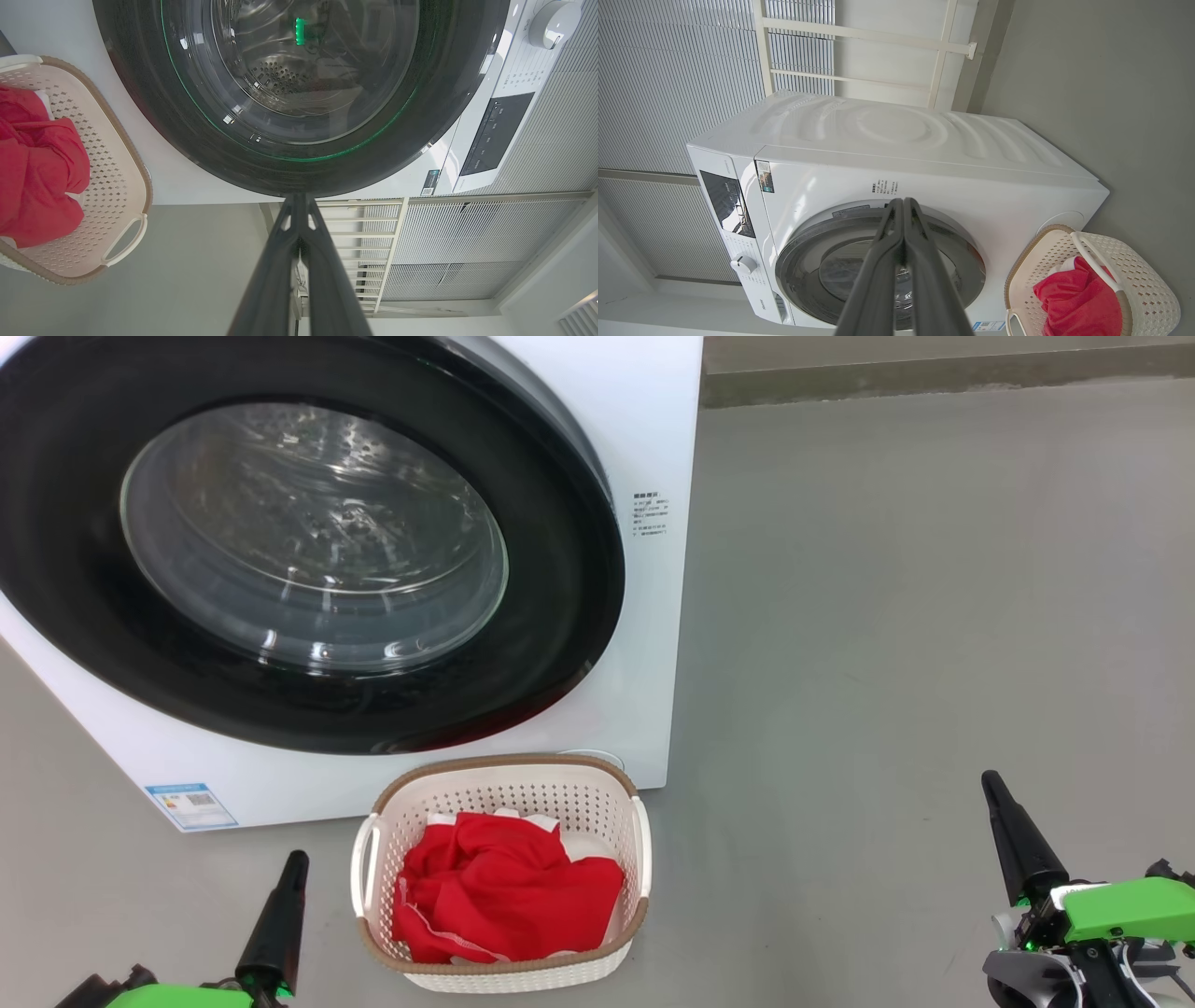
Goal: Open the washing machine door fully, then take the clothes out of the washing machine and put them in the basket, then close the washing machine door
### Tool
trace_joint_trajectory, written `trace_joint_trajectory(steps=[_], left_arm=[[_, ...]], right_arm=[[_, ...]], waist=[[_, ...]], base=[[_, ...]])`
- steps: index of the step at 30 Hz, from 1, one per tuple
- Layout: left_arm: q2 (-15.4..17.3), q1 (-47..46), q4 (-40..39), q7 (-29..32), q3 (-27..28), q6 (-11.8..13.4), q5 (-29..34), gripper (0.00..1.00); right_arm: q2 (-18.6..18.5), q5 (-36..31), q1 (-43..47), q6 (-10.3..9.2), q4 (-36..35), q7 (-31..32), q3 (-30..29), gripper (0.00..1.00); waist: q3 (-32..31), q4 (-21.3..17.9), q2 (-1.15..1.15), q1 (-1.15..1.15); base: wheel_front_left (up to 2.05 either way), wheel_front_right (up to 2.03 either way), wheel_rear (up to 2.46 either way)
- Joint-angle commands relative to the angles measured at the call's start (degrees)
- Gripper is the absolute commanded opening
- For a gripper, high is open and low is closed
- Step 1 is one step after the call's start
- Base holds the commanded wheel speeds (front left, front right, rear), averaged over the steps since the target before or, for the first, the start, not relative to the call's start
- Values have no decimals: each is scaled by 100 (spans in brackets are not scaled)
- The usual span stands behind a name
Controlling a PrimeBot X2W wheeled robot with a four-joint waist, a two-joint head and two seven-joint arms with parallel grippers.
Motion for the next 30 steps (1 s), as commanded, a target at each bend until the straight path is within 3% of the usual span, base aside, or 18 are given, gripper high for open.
trace_joint_trajectory(steps=[1, 30], left_arm=[[49, -240, -119, 28, 209, -40, -30, 0], [42, -240, -119, 36, 219, -40, -21, 0]], right_arm=[[-33, -33, -241, -3, -169, 16, 78, 0], [-23, -45, -243, -3, -168, 28, 63, 0]], waist=[[0, 0, 0, 0], [0, 0, 0, 0]], base=[[0, 0, 0], [0, 0, 0]])
